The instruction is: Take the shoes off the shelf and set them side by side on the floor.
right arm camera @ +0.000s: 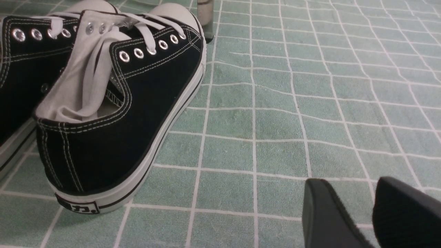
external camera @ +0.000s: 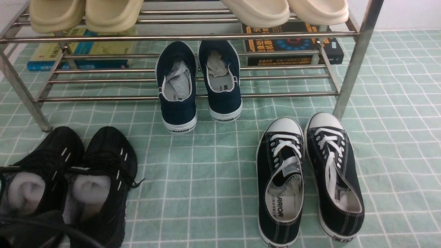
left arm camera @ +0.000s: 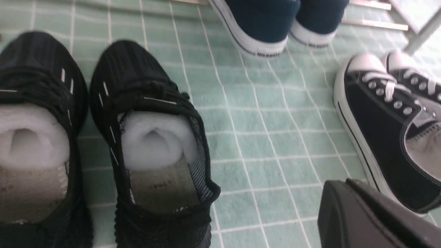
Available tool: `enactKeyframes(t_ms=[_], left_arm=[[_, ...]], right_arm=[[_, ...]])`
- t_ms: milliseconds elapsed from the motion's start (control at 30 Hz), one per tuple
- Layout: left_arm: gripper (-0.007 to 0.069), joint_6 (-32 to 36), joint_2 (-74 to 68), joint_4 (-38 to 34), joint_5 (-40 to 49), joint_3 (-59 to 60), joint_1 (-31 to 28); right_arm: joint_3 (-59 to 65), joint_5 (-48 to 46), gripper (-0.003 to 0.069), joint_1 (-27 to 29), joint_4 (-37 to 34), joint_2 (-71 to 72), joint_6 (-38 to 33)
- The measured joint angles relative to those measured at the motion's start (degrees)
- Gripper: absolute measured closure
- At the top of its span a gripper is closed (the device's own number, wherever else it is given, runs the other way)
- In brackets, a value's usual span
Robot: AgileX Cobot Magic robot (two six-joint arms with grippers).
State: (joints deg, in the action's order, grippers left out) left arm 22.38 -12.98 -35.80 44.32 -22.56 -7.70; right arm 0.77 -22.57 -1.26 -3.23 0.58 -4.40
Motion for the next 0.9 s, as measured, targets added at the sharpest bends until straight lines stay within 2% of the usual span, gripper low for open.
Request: enactKeyframes(t_ms=[200,500,667,833,867,900], left_arm=[[0.0624,0.1,7.1,3.8,-2.5,3.3,0.0],[0.0618,0.1,7.3,6.0,-8.4,3.5,0.0],[0.0613,-0.1,9.9,7.4,-14.6,7.5,0.0],[0.0610,-7.7,13.5,15.5,-19.5,13.7,0.0],[0.0608,-12.7,13.7,20.1,-19.9,15.9,0.0],[0.0608,-13.3,13.7,20.7,-19.9,16.3,0.0]], right_arm=[[0.0,0.0,0.0419,0.0,0.0,0.0,0.0],[0.0,0.0,0.0419,0.0,0.0,0.0,0.0],[0.0,0.0,0.0419,0.0,0.0,0.0,0.0],[0.0,0.0,0.0419,0.0,0.0,0.0,0.0],[0.0,0.0,0.0419,0.0,0.0,0.0,0.0],[0.0,0.0,0.0419,0.0,0.0,0.0,0.0]])
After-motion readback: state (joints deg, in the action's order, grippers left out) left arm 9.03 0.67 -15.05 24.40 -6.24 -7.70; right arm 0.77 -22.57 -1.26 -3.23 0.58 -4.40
